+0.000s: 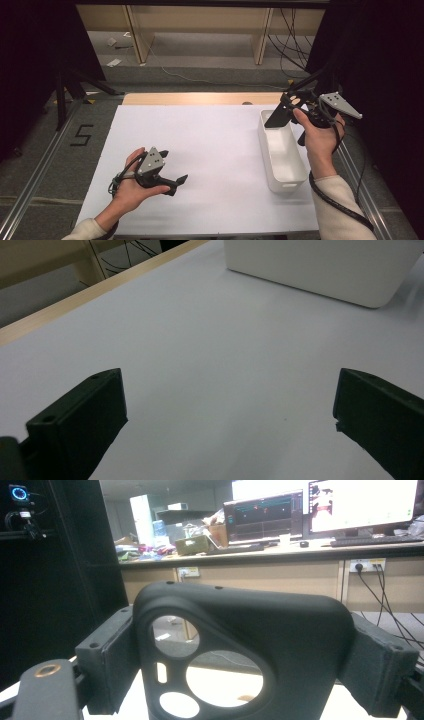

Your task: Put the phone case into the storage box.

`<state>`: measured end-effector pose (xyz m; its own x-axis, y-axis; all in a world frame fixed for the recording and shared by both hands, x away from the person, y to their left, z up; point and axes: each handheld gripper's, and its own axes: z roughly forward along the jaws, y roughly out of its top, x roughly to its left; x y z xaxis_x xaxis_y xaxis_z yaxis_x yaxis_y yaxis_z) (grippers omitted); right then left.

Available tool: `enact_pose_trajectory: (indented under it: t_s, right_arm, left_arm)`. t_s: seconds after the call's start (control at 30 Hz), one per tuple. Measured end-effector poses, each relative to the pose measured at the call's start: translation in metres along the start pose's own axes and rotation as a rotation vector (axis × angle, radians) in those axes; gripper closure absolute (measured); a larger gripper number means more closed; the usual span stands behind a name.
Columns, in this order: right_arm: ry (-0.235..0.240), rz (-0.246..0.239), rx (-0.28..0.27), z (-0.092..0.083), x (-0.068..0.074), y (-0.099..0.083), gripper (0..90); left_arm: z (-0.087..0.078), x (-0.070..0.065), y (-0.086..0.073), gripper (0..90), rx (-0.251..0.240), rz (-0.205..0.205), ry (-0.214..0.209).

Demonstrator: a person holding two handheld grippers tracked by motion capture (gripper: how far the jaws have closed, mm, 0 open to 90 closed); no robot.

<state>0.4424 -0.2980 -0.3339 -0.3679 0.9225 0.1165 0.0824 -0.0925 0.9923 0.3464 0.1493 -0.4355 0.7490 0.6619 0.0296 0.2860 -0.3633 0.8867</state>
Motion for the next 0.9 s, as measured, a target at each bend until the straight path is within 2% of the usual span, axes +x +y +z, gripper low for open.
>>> enact_pose_trajectory:
  t_s: [0.9]
  right_arm:
    - [-0.032, -0.015, 0.015, 0.0014, -0.0062, -0.0035, 15.5]
  left_arm:
    - [0.0008, -0.0005, 0.0001, 0.6, 0.000, 0.000, -0.005]
